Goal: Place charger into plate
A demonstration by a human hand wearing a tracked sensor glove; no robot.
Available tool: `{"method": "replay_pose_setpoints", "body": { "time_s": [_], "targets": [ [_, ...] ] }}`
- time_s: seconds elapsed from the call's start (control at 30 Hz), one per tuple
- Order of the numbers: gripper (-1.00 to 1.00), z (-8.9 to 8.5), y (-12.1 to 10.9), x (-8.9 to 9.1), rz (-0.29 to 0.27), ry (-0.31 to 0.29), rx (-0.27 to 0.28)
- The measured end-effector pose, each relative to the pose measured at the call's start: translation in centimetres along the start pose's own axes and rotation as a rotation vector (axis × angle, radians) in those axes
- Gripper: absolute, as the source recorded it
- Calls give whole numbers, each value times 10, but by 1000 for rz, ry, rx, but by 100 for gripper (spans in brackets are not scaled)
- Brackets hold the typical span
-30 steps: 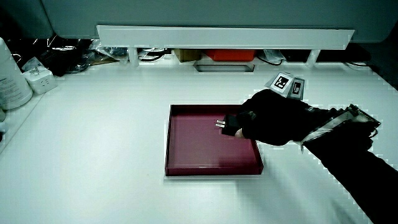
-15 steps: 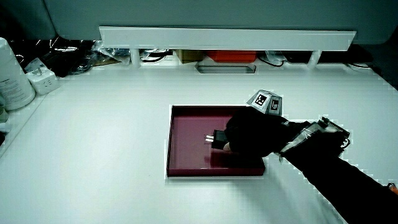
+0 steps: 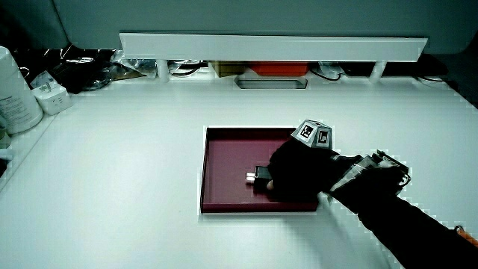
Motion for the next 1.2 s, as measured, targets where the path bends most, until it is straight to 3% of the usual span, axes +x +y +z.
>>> {"method": "replay_pose_setpoints", "body": {
  "time_s": [0.13, 0.37, 0.53, 0.7, 0.73, 0.77, 0.8, 0.83, 0.87, 1.03, 1.07, 1.2],
  "targets": [
    [0, 0, 0, 1, 4, 3, -5],
    [-39, 0, -4, 6, -11, 45, -17],
    [-67, -1, -8, 13, -14, 64, -62],
    [-94, 18, -25, 15, 32, 115, -90],
    [-100, 25, -31, 13, 62, 128, -73],
    [-100, 29, -35, 13, 71, 123, -70],
    [-100, 28, -34, 19, 109, 192, -107],
    [-100, 38, -44, 14, 101, 140, -62],
    [-100, 37, -43, 20, 135, 198, -95],
    [-100, 58, -68, 20, 149, 237, -126],
    [-100, 60, -71, 23, 197, 252, -115],
    [-100, 79, -94, 24, 195, 277, -123]
  ]
}}
